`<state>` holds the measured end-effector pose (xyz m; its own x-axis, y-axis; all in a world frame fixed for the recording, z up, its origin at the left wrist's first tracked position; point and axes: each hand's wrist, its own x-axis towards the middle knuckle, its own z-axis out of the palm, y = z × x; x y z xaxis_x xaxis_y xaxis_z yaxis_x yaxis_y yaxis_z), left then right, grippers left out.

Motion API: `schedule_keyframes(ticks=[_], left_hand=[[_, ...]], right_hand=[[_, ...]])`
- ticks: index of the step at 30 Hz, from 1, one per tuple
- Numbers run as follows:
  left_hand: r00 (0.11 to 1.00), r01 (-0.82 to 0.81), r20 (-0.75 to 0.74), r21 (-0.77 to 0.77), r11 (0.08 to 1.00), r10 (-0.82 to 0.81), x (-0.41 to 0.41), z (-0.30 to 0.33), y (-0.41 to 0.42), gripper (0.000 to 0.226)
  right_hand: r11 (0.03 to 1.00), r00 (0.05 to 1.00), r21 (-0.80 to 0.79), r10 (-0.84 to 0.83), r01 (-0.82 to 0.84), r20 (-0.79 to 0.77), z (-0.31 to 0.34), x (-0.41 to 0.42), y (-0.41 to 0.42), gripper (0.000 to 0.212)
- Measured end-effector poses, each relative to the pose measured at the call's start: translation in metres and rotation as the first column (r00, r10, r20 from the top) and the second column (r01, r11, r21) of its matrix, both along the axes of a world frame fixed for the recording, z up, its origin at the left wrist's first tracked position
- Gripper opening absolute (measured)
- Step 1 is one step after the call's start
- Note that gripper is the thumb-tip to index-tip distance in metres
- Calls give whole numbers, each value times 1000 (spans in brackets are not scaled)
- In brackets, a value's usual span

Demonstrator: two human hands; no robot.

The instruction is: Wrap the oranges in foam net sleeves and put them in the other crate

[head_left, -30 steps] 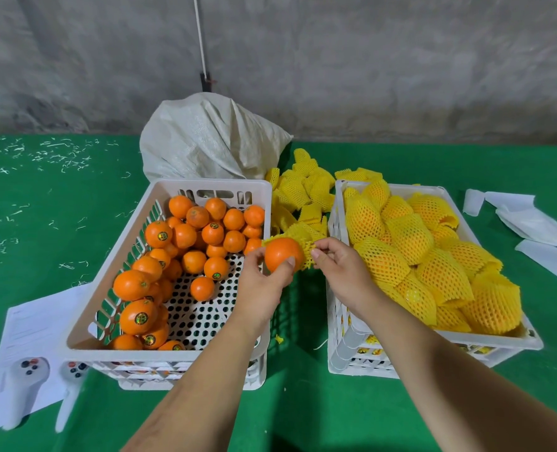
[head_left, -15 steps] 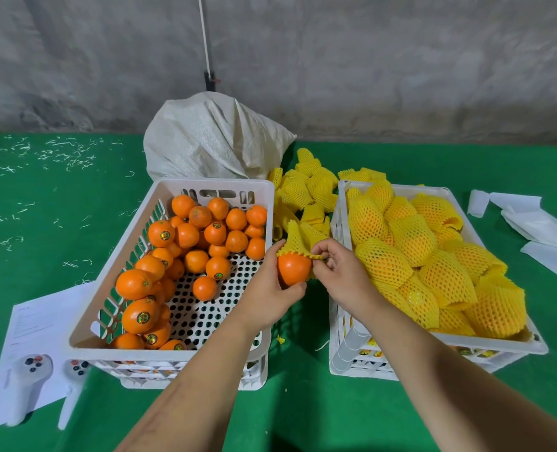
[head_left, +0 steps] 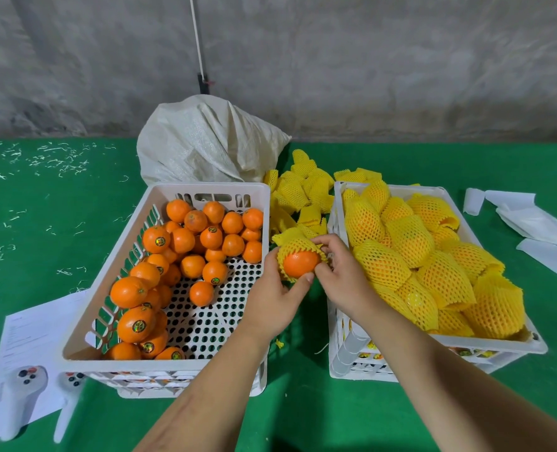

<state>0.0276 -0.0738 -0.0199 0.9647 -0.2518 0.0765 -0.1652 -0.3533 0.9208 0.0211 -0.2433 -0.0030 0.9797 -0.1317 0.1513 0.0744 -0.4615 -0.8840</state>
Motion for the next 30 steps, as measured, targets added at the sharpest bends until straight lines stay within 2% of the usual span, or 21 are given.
schedule_keyframes(ticks=[4, 8, 10, 13, 15, 20, 22, 25, 30], left_hand=[[995, -51, 91, 32, 998, 48, 3, -4, -1, 73], [995, -101, 10, -81, 992, 102, 4, -3, -2, 64], [993, -116, -1, -139, 983, 117, 4, -3, -2, 64], [991, -128, 12, -205, 970, 133, 2, -6, 0, 67], [991, -131, 2, -213, 968, 134, 1, -7, 1, 69], [988, -150, 14, -160, 976, 154, 2, -4, 0, 66], [985, -167, 17, -151, 974, 172, 4, -1, -2, 62], [984, -165, 36, -159, 973, 173, 3, -2, -3, 59], [982, -113, 139, -123, 986, 130, 0, -13, 0, 68]], right_hand=[[989, 996, 127, -81, 76, 33, 1, -5, 0, 27], [990, 999, 132, -51, 52, -8, 4, -8, 2, 18], [992, 998, 124, -12, 20, -61, 4, -6, 5, 33], [1000, 992, -25, 3, -6, -126, 2, -2, 7, 49], [999, 993, -48, -8, 2, -114, 2, -1, 5, 41], [990, 995, 112, -80, 87, -59, 3, -7, 2, 18], [984, 996, 160, -75, 82, -53, 3, -9, 2, 15], [988, 999, 150, -27, 33, -44, 4, -10, 3, 26], [999, 993, -24, -27, 24, -113, 5, -6, 7, 51]])
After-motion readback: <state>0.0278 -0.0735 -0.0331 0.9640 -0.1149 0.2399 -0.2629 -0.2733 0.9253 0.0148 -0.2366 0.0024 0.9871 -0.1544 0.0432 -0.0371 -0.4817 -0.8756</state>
